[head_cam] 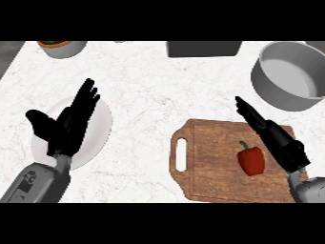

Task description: Pick the bell pepper from the cutting board and place it in the pot

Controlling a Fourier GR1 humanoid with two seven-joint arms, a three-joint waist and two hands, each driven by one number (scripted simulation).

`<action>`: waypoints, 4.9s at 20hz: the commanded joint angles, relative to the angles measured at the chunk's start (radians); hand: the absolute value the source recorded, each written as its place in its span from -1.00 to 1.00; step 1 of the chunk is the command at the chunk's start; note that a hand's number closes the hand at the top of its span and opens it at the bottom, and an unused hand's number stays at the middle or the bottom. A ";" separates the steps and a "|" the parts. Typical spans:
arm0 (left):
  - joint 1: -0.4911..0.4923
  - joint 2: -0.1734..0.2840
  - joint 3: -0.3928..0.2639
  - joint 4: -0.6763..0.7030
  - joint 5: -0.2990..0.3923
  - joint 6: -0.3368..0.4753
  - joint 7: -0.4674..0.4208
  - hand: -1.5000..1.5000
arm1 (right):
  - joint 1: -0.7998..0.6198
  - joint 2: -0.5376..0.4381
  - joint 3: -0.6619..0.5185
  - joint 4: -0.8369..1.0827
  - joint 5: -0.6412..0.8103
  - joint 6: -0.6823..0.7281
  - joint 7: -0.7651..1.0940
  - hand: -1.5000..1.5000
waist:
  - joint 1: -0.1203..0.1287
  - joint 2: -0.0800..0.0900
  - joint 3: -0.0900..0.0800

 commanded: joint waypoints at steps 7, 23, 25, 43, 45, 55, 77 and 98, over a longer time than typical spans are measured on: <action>0.126 0.214 0.067 0.068 -0.137 0.065 -0.001 0.00 | 0.198 -0.315 -0.219 0.090 0.300 -0.304 0.108 1.00 | -0.039 0.030 -0.052; 0.261 0.267 0.104 -0.047 -0.169 0.033 0.014 0.00 | 0.661 -0.230 -0.203 -0.660 0.639 -0.504 0.488 -1.00 | 0.009 0.039 -0.027; 0.219 0.281 0.104 -0.038 -0.161 -0.007 0.033 0.00 | 0.557 -0.270 -0.205 -0.678 0.610 -0.396 0.616 -1.00 | 0.021 0.043 -0.027; 0.220 0.252 0.135 -0.023 -0.197 -0.036 0.008 0.00 | -0.028 -0.227 0.029 -0.367 0.283 0.154 1.181 -1.00 | 0.037 0.044 -0.025; 0.234 0.214 0.108 -0.023 -0.230 -0.013 0.009 0.00 | -0.077 -0.224 0.023 -0.311 0.284 0.178 1.176 -1.00 | 0.030 0.042 -0.025; 0.237 0.197 0.150 0.003 -0.237 -0.034 -0.012 0.00 | -0.172 -0.122 0.155 -0.120 0.359 0.181 1.225 -1.00 | 0.027 0.042 -0.025; 0.280 0.115 0.215 -0.024 -0.336 -0.076 0.002 0.00 | -0.114 -0.043 0.085 0.013 0.472 0.242 1.117 -1.00 | 0.011 0.038 -0.024; 0.291 0.096 0.284 -0.064 -0.380 -0.119 0.051 0.00 | -0.052 -0.307 0.263 -0.156 0.644 0.359 0.102 1.00 | 0.000 0.036 -0.021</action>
